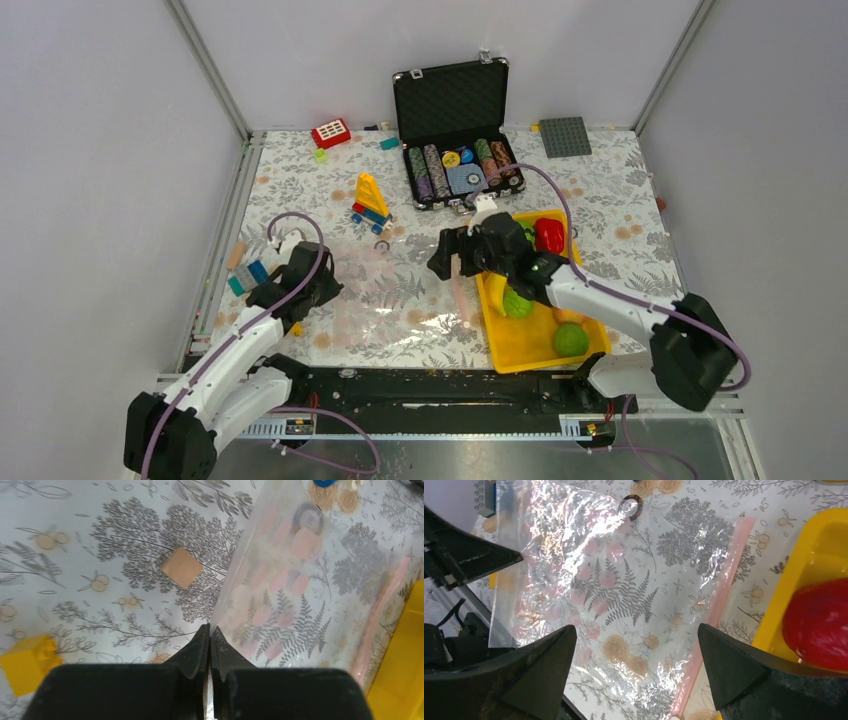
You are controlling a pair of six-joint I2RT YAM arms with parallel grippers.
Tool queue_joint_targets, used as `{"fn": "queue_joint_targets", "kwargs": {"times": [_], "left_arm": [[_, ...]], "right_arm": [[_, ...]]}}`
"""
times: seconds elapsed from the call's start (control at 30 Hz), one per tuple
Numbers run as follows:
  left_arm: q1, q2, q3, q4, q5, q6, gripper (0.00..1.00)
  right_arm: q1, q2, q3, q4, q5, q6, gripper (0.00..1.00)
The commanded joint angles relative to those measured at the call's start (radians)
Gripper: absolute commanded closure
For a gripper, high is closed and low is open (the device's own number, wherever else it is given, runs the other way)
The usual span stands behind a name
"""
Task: Place the food in the zip-top bag and seal the zipper
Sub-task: Pick up the zipper food storage bag at the center of the board.
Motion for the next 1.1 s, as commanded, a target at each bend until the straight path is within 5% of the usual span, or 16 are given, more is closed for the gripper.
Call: {"fn": "queue_joint_targets", "kwargs": {"times": [0.0,0.2,0.6,1.07], "left_arm": [[-0.002,-0.024,0.052,-0.127,-0.148,0.006,1.0],[-0.002,0.022,0.076,-0.228,-0.286,-0.046,1.0],[-0.002,0.077,0.086,-0.192,-0.296,-0.043,1.0],[-0.001,0.072,0.041,-0.107,-0.209,-0.034,1.0]], "right_arm": [[0.013,0.132,0.147,-0.116,-0.061,0.061,0.0],[0.101,0.258,0.281,-0.279,0.098,0.062,0.0],[0.178,0.502,0.467,-0.445,0.289,0.057,0.01],[0.178,0.58,0.492,-0.393,0.086,0.067,0.03]]}}
